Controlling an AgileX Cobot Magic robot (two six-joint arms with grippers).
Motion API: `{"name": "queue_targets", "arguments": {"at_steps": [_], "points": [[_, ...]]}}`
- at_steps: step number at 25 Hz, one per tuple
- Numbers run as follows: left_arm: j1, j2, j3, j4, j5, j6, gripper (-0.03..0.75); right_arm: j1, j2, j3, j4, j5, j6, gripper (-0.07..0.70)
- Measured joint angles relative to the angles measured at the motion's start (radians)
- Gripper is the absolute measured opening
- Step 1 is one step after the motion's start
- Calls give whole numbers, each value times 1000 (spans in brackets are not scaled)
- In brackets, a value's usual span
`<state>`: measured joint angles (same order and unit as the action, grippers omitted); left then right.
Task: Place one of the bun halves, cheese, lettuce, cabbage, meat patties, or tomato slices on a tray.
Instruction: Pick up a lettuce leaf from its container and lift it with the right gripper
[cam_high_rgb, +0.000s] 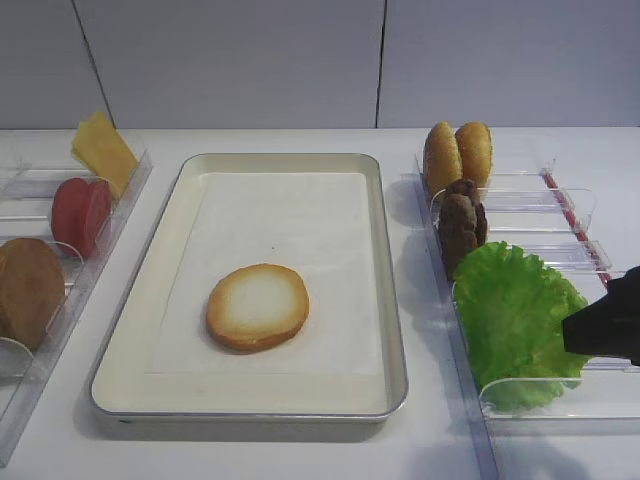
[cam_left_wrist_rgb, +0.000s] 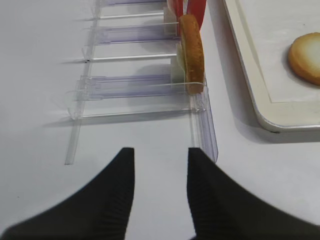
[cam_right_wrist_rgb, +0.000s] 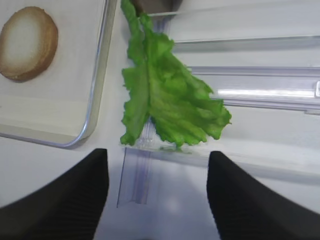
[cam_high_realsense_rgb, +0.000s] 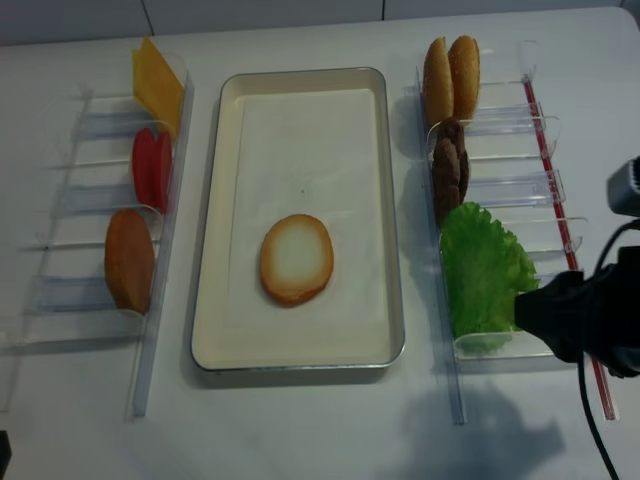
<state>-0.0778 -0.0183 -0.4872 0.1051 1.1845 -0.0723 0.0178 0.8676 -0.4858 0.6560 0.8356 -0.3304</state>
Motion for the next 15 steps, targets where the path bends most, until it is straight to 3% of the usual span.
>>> {"name": "queue_targets", "arguments": {"at_steps": [3,9,15], "points": [[0,0,0,0,0,0,259,0,63,-11,48,-23,-50,445],[0,0,0,0,0,0,259,0,160,-20,267,-90,-232,447],[0,0,0,0,0,0,259,0,246,-20,331,-98,-298,446]]}}
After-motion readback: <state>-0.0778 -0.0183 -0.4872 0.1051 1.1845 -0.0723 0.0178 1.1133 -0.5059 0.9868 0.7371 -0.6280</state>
